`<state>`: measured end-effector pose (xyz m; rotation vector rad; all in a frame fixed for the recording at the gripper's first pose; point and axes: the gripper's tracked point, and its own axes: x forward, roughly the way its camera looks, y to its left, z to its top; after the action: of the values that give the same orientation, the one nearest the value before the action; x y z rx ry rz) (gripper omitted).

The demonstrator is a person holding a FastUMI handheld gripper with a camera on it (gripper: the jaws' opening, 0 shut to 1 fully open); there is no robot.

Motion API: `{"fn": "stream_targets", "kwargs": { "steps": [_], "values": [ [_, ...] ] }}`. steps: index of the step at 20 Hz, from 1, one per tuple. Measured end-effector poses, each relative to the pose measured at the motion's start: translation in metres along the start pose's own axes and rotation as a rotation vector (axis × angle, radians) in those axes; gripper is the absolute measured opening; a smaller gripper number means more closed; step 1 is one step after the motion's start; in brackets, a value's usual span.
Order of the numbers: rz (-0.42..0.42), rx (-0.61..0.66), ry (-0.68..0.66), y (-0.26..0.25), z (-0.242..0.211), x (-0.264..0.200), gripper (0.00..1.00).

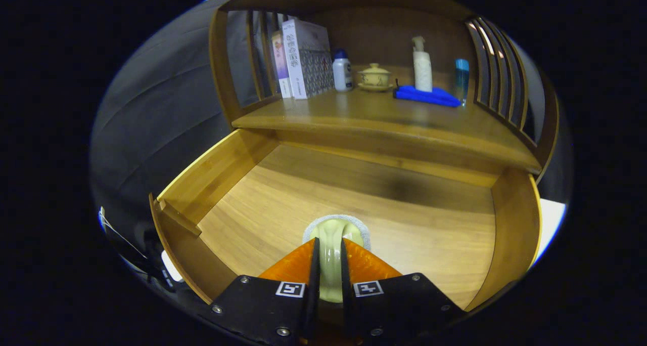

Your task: Pull open the drawer, take out the items inside it, and place them on the countertop above the cabinet.

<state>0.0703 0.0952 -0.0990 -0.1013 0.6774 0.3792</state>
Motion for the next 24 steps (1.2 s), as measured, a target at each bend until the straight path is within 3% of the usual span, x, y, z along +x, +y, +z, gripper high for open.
{"fn": "stream_targets", "kwargs": {
  "steps": [6, 19, 22, 24],
  "values": [
    [-0.002, 0.034, -0.068, 0.000, 0.016, -0.013, 0.21],
    [-0.042, 0.076, -0.317, -0.013, 0.117, -0.063, 0.21],
    [-0.079, 0.094, -0.370, -0.027, 0.137, -0.066, 0.21],
    [-0.147, 0.086, -0.419, -0.043, 0.150, -0.066, 0.21]
  ]
}}
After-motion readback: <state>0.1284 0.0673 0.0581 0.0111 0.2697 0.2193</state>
